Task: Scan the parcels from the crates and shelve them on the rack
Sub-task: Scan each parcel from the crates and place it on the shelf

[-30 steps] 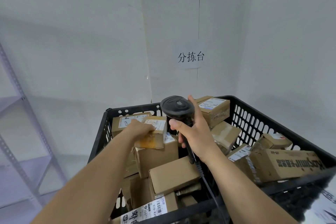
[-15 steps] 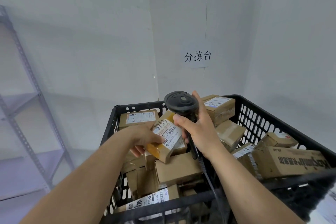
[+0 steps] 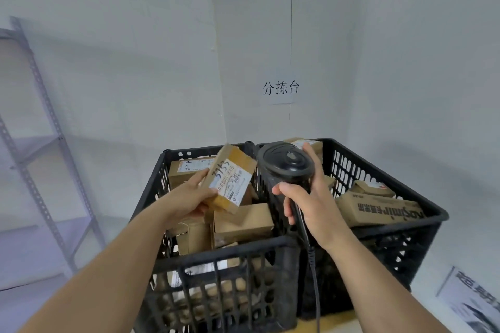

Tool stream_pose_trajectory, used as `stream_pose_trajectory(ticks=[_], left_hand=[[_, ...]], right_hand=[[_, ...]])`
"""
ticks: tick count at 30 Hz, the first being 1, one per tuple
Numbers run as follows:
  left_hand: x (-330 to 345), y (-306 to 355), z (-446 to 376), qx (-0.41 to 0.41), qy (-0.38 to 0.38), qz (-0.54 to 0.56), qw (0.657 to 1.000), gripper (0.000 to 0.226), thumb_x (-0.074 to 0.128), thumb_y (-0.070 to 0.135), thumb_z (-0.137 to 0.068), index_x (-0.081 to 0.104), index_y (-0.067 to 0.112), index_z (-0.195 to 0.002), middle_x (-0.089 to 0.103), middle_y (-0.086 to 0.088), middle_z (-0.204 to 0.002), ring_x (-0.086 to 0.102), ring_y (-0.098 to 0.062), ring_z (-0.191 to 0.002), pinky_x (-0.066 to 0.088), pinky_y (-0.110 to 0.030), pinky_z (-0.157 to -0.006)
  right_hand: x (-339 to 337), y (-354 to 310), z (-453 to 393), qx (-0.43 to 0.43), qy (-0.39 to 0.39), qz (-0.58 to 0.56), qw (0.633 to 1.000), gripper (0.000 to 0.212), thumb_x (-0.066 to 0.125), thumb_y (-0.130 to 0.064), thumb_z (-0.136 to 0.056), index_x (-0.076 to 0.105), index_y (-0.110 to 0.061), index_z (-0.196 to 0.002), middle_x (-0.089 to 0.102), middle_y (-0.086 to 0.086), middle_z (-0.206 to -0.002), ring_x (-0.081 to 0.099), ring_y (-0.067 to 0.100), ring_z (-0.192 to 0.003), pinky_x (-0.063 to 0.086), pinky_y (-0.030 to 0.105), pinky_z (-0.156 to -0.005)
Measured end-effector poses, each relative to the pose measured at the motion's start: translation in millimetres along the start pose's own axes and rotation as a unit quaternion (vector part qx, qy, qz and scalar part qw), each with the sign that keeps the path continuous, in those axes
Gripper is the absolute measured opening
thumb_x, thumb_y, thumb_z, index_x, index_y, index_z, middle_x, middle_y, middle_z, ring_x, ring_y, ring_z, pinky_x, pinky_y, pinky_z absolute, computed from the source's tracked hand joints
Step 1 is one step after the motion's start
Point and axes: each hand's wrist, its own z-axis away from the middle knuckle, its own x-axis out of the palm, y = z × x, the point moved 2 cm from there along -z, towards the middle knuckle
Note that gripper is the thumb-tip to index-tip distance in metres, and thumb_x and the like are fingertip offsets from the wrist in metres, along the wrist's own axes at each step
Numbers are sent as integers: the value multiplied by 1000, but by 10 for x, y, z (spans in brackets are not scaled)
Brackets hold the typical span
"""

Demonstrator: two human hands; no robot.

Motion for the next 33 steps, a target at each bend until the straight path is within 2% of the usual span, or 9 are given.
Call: stream_pose_trajectory(ticks=[5,7,11,14,18,22,25,29,33], left_hand=[[178,46,344,36,4,43,998,52,51,13,-99,39,39,-143,72,-9,-102,57,-30,-92,50,-45,-97],[249,95,488,48,11,33,998,53,53,14,-98,40,39,-143,72,-6,-103,59,-30,-98,47,-52,-100],[346,246,708,75,12,-4,997,57,55,19,-97,34,38,-146,70,11,-107,59,-18,-114,45,-48,-103],[409,336,790,95,-11,-28,995,55,54,19,-98,35,39,-146,68,8,-114,60,-20,-113,48,-49,-99],[509,438,827,127,-14,-14,992,44,57,14,-96,51,41,-130,67,6,-109,64,-20,-104,50,-45,-98],[674,570,855,179,-55,2,982,38,63,17,-93,60,51,-111,67,4,-115,65,-22,-106,53,-44,-94],[836,655,958,194,-91,11,977,43,63,17,-93,56,43,-125,67,4,-116,66,-17,-103,54,-37,-94],[995,669,1164,185,-152,14,971,52,61,10,-93,49,34,-137,67,6,-114,65,-15,-106,51,-36,-98],[1115,697,1365,185,-199,25,962,56,54,0,-94,44,27,-142,62,-1,-124,63,-16,-109,49,-34,-100]], right_hand=[[-149,-117,476,-8,-2,3,1000,89,64,-11,-93,8,-61,-141,65,11,-117,54,19,-57,48,31,-50],[-163,-147,660,-15,-8,11,1000,88,65,-13,-93,7,-62,-138,62,9,-122,54,19,-57,49,29,-50],[-177,-177,994,-14,-11,25,1000,90,68,-20,-91,5,-65,-137,53,-5,-133,57,20,-60,50,29,-53],[-183,-216,1247,-5,4,39,999,88,70,-31,-88,7,-73,-133,50,-5,-137,60,18,-61,51,27,-56],[-239,-349,1583,9,51,84,995,86,70,-34,-88,8,-78,-129,54,1,-136,61,16,-60,51,25,-56],[-305,-519,1957,28,117,138,983,91,68,-25,-90,5,-67,-141,61,5,-121,59,15,-57,52,28,-56],[-253,-652,2216,37,158,150,975,91,67,-19,-91,7,-66,-141,60,4,-106,56,16,-54,51,28,-54],[-58,-818,2515,46,189,158,968,87,66,-15,-92,12,-76,-123,57,2,-94,55,16,-54,52,26,-54],[107,-915,2795,62,220,164,960,82,68,-35,-79,12,-79,-118,59,5,-96,56,11,-53,49,23,-54]])
